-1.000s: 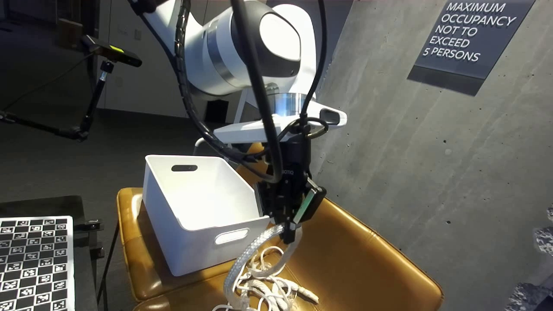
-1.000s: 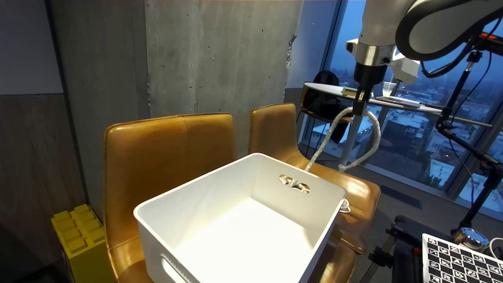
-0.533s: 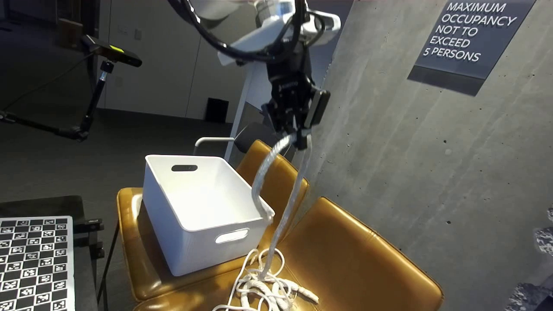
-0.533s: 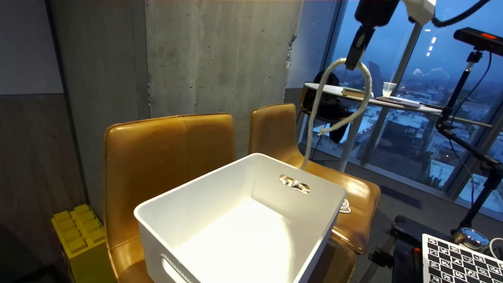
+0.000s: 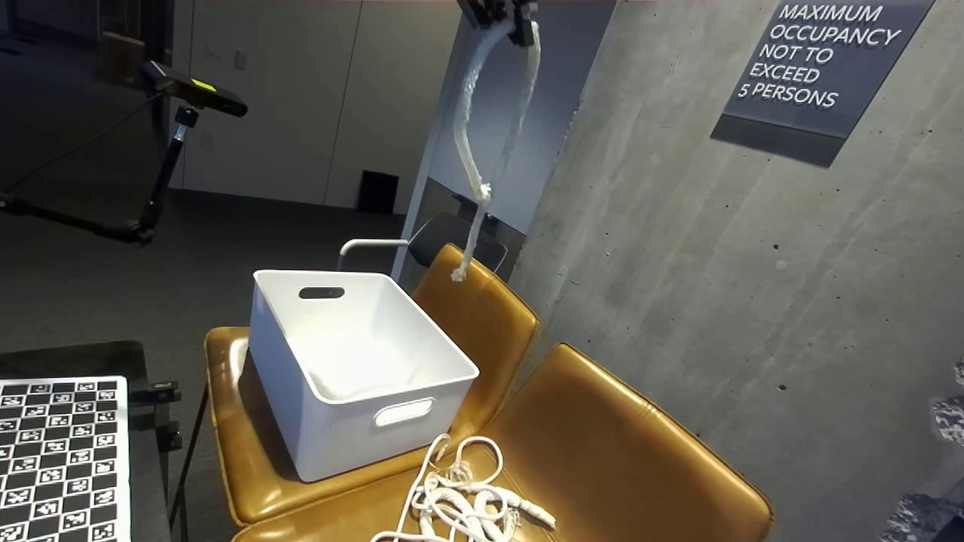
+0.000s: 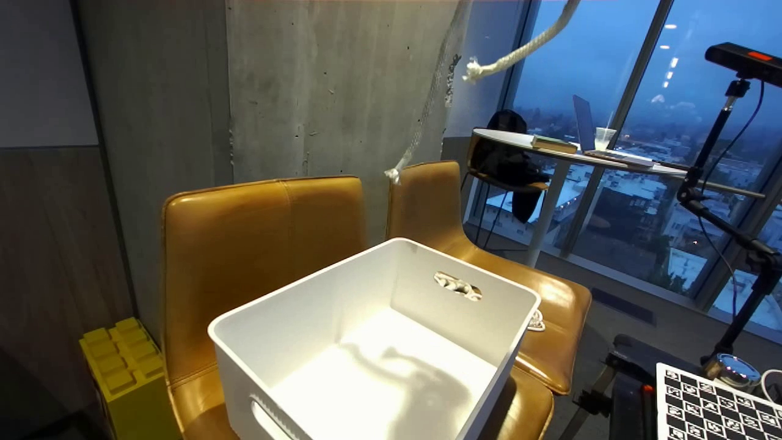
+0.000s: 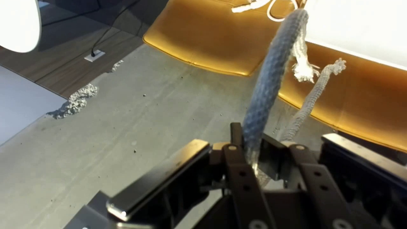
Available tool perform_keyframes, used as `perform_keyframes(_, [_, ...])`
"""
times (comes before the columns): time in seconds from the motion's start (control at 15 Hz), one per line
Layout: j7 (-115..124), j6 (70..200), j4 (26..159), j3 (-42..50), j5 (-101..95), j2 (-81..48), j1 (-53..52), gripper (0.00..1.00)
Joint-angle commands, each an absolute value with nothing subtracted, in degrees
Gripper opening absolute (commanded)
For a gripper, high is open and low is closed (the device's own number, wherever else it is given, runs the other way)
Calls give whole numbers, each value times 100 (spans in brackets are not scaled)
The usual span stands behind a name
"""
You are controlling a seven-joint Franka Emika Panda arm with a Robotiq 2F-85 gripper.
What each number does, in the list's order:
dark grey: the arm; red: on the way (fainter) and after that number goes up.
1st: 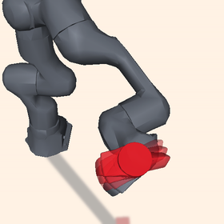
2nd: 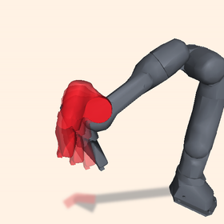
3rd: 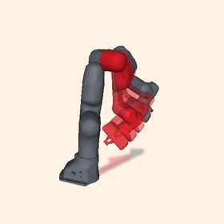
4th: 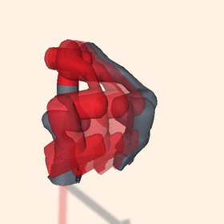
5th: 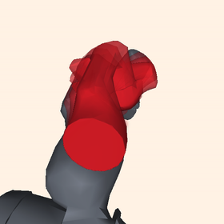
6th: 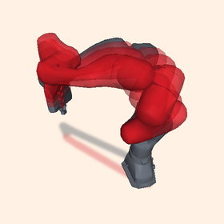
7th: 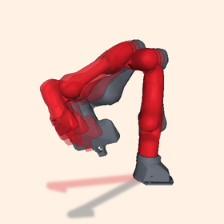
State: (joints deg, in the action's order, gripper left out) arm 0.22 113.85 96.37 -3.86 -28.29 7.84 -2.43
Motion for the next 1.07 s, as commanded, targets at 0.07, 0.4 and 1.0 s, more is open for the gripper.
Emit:
perform_keyframes(0.07, [251, 11131, 9351, -721, -2642, 552, -450, 2])
perform_keyframes(0.4, [116, 12002, 10230, -609, -1773, 417, -477, 2])
perform_keyframes(1.0, [-56, 13000, 11754, -478, -1119, 622, -380, 59])
